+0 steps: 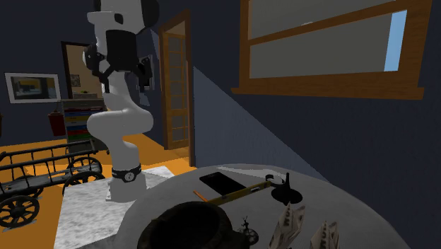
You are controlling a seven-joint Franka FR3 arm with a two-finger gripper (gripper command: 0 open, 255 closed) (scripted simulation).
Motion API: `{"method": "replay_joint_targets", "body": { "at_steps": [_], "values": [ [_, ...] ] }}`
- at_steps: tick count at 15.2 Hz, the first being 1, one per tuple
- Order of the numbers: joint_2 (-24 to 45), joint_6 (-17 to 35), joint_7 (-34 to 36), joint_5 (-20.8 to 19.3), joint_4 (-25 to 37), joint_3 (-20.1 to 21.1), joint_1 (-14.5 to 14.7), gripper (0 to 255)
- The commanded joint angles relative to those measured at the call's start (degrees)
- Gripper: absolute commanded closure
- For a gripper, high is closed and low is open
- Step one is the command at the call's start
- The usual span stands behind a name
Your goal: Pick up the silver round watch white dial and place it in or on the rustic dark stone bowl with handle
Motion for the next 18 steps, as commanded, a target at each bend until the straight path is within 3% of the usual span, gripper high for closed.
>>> {"method": "replay_joint_targets", "body": {
  "at_steps": [1, 10, 18],
  "values": [
    [0.0, 0.0, 0.0, 0.0, 0.0, 0.0, 0.0, 0],
    [7.55, 10.91, 9.41, 6.55, -3.52, 8.0, 3.02, 0],
    [18.5, 20.75, 17.21, 10.28, -1.9, 14.96, 5.29, 0]
  ]
}}
